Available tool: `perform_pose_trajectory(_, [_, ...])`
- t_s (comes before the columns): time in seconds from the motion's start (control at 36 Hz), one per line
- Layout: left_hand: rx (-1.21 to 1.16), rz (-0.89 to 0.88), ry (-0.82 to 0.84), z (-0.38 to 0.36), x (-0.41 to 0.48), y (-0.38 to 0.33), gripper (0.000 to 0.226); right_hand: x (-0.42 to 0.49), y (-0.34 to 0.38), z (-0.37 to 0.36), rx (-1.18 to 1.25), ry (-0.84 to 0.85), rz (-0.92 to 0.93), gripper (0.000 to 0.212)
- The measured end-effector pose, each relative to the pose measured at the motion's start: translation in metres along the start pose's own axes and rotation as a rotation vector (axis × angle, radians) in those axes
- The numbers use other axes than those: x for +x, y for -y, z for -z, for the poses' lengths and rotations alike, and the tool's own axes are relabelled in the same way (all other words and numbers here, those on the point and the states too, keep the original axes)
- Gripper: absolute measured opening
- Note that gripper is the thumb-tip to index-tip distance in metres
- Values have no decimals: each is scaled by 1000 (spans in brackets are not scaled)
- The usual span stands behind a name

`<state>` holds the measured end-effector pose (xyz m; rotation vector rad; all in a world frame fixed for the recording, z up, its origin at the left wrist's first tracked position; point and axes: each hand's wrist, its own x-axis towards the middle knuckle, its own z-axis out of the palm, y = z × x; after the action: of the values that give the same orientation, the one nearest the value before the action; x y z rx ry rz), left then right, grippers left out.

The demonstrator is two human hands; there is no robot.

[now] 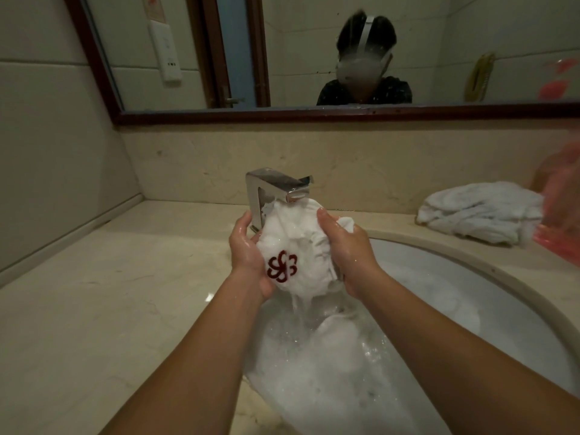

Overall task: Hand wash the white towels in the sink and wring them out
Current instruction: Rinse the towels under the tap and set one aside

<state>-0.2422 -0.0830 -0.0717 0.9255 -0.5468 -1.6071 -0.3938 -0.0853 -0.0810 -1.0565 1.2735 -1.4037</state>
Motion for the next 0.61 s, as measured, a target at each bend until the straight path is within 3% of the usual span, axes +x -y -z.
perform_pose_trajectory(0.11, [-9,1,-72,2,0,0,75,-2,3,-5,24,-15,-34,56])
perform_pose_trajectory(0.42, [236,-31,0,-9,-2,5,55,4,-8,-3,30,-54,-5,37])
perform_pose_trajectory(0.56, [353,17,41,-8,3,8,59,6,-10,0,-32,-87,50,45])
perform_pose_trajectory(0.61, [381,29,58,-7,4,9,60,6,-10,0,-36,-78,55,35])
